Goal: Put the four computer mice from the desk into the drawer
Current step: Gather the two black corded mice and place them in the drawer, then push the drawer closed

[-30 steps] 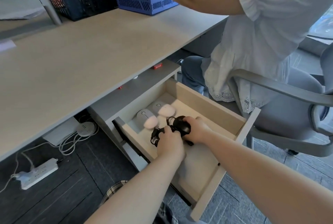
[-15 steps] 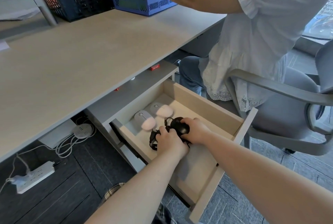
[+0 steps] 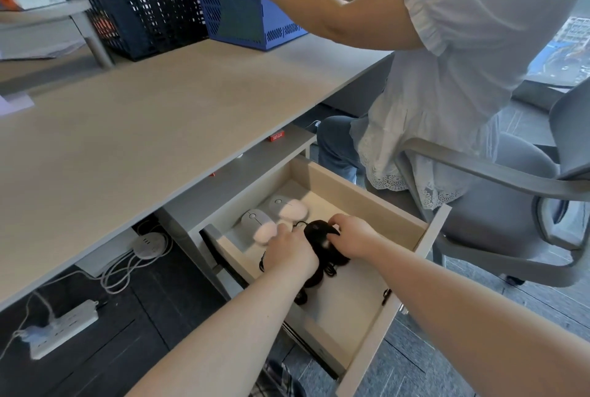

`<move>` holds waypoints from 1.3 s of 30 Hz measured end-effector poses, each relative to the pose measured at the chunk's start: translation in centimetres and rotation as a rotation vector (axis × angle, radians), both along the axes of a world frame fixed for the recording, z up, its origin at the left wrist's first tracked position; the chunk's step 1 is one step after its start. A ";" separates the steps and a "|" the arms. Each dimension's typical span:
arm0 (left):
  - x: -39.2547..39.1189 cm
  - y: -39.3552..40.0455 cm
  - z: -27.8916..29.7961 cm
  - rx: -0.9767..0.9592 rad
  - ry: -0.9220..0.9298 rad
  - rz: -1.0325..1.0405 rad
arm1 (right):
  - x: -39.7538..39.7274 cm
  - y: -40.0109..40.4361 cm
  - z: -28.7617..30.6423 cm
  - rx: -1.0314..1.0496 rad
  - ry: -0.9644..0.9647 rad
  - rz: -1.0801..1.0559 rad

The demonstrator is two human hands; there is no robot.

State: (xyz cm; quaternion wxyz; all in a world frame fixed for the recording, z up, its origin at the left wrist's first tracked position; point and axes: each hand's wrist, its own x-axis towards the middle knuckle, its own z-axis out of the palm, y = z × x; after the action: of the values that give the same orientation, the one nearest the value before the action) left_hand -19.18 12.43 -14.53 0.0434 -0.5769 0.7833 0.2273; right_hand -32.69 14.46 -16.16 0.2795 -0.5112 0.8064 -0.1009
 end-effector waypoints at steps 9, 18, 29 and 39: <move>1.5 -0.1 1.8 -0.116 0.005 -0.079 | -2.3 2.3 2.3 -0.032 0.047 -0.058; 3.8 -1.1 6.6 -0.321 0.050 -0.128 | -2.2 8.0 3.9 -0.307 0.093 -0.697; 7.8 -5.9 9.5 -0.595 0.007 -0.177 | 0.2 5.1 3.6 -0.336 -0.273 -0.947; 8.6 -11.6 10.4 -0.509 0.006 -0.088 | 2.1 -1.1 2.8 -0.428 -0.297 -0.877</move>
State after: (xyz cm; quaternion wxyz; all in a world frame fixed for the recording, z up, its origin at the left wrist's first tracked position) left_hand -10.54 0.81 -4.11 -0.0957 -0.5339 0.8398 0.0227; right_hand -30.58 13.31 -13.36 0.2117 -0.1505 0.8579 -0.4432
